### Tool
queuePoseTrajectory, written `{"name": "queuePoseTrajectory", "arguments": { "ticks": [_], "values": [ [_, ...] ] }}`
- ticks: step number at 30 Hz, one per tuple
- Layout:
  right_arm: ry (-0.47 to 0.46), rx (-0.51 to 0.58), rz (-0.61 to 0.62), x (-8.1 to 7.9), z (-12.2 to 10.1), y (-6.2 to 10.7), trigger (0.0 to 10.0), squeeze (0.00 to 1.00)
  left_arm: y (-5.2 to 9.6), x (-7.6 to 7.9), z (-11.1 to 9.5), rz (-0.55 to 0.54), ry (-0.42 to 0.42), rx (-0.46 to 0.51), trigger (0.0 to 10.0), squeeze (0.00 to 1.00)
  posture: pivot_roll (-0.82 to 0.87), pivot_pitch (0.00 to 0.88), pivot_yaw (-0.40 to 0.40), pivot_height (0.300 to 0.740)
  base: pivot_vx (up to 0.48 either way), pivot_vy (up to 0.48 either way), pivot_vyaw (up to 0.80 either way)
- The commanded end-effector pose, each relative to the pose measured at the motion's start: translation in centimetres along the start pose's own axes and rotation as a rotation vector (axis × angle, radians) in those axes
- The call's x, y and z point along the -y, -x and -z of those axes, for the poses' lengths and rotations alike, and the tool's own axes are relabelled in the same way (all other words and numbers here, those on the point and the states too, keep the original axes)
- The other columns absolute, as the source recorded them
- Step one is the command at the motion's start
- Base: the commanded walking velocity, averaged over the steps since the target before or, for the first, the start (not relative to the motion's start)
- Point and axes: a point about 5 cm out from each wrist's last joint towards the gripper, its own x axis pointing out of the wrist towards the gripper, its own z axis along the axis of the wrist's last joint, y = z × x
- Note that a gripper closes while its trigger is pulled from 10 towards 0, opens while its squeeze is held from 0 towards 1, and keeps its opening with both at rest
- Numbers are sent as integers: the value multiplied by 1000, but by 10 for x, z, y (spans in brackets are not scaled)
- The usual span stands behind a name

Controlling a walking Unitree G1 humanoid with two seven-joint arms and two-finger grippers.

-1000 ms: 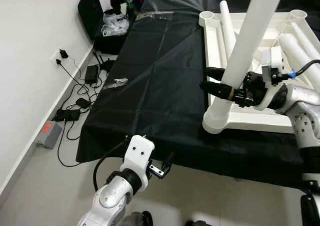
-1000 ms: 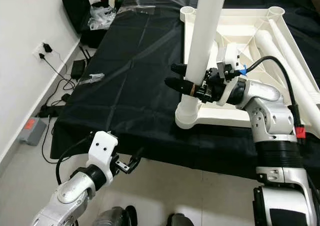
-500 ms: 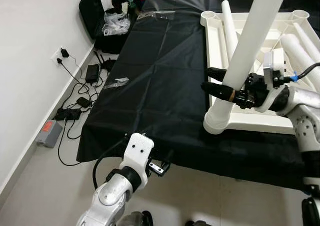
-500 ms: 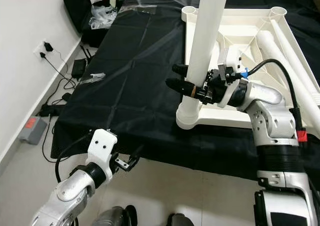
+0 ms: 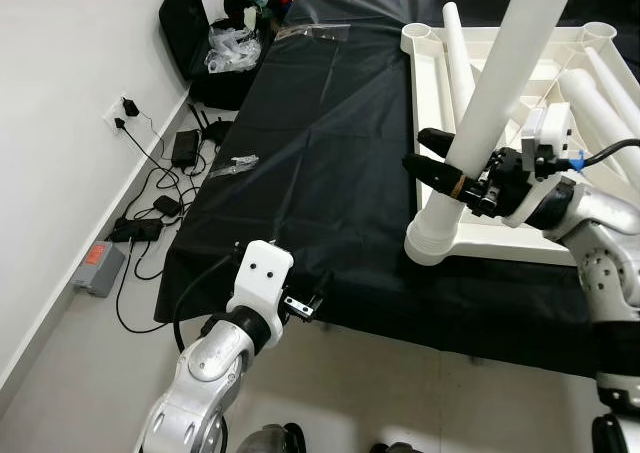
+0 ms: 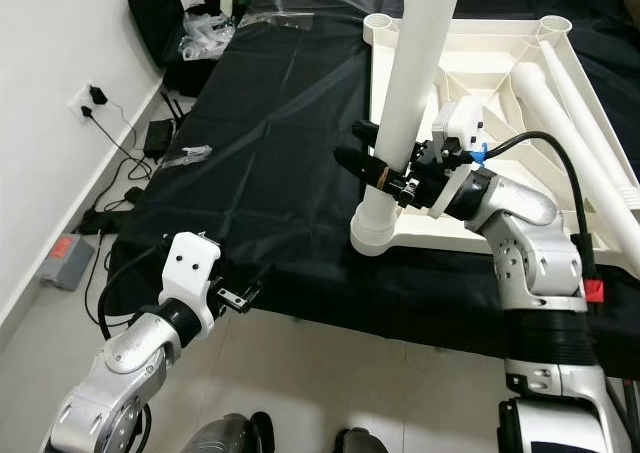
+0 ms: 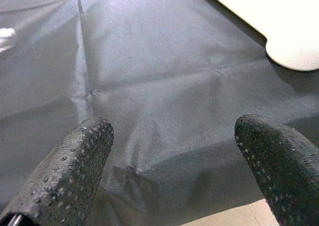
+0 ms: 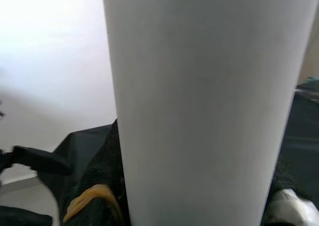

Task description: Building children table

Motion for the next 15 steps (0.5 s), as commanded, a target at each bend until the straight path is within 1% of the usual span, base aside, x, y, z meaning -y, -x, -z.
{"name": "queuePoseTrajectory", "arguments": {
  "ticks": [1, 7, 10, 11, 12, 13, 14, 15],
  "values": [
    [20, -28, 67, -3, 7, 2, 0, 0, 1, -5, 5, -11, -12, -20, 10000, 0, 150, 232, 30, 740, 0, 0, 0],
    [51, -47, 160, -11, 8, 2, 0, 0, -3, -9, 3, -17, -18, -12, 10000, 0, 141, 234, 33, 740, 0, 0, 0],
    [56, -54, 171, -13, 9, 2, 0, 0, -4, -9, 3, -17, -18, -11, 10000, 0, 141, 234, 33, 740, 0, 0, 0],
    [67, -68, 222, -12, 12, 3, 0, 0, -5, -9, 2, -15, -17, -9, 10000, 0, 141, 237, 33, 740, 0, 0, 0],
    [67, -68, 222, -12, 12, 3, 0, 0, -5, -9, 2, -15, -17, -9, 10000, 0, 141, 237, 33, 740, 0, 0, 0],
    [67, -82, 264, -12, 14, 4, 0, 0, -5, -8, 2, -12, -15, -8, 10000, 0, 141, 238, 33, 740, 0, 0, 0],
    [67, -82, 264, -12, 14, 4, 0, 0, -5, -8, 2, -12, -15, -8, 10000, 0, 141, 238, 33, 740, 0, 0, 0],
    [56, -85, 326, -11, 17, 5, 0, 0, -6, -7, 2, -7, -14, -7, 10000, 0, 135, 244, 34, 740, 0, 0, 0]
  ]
}}
